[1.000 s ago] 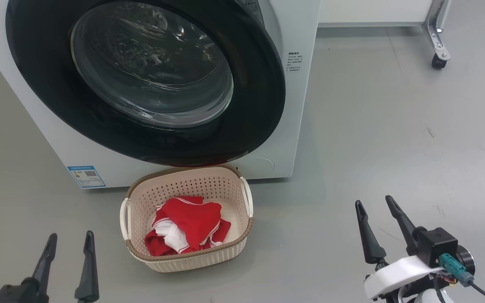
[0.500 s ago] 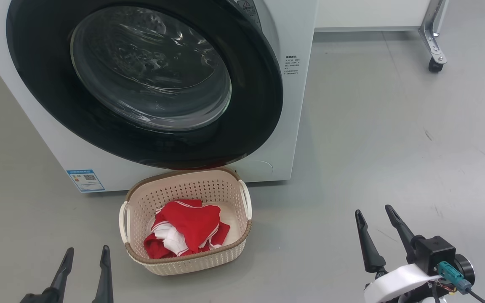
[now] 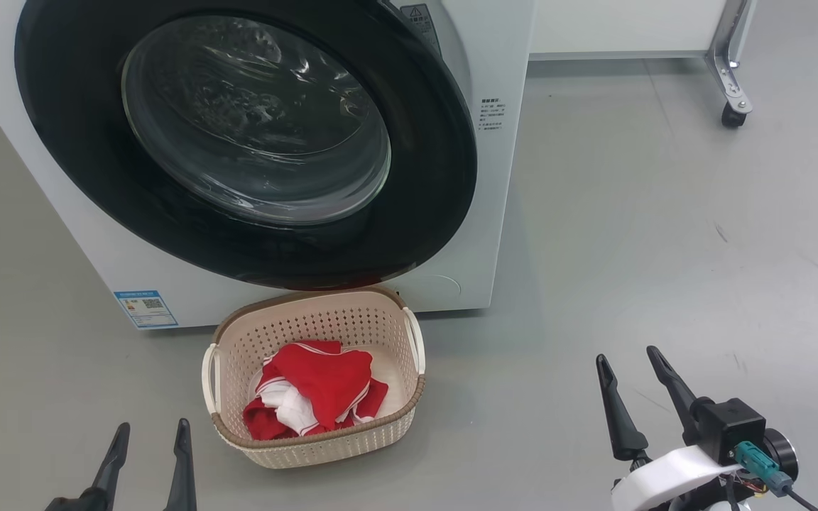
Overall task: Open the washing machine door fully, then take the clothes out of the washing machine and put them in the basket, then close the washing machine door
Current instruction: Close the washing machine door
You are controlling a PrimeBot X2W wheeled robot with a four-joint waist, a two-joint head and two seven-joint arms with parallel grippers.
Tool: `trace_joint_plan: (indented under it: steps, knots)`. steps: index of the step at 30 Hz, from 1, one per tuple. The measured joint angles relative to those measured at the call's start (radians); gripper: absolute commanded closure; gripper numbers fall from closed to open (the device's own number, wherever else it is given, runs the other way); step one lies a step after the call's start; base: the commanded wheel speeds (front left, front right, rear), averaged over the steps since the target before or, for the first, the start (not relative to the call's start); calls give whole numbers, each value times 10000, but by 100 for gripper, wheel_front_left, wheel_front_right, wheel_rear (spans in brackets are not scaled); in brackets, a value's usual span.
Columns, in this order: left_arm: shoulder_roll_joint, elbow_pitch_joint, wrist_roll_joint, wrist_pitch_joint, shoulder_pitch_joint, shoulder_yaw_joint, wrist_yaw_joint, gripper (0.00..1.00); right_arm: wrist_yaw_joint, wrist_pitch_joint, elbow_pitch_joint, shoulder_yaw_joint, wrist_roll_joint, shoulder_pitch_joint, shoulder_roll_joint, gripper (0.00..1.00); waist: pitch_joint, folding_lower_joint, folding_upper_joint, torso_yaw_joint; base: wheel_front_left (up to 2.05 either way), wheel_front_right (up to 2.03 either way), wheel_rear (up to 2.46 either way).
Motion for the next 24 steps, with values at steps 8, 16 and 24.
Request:
trace_joint_plan:
  steps: [8,16,24]
  knots:
    - [-73,38,15,0,0,21,71,0,17,2,-6,82,2,-3,13,100,-37,0,0,-50,0,0,0]
    - [-113,35,119,0,-5,-6,102,0,205,92,-12,221,2,-183,-40,100,6,0,0,-97,0,0,0]
    - [-194,-4,173,0,-112,-182,115,0,485,211,-35,523,-2,-1189,-71,100,211,0,0,26,0,0,0]
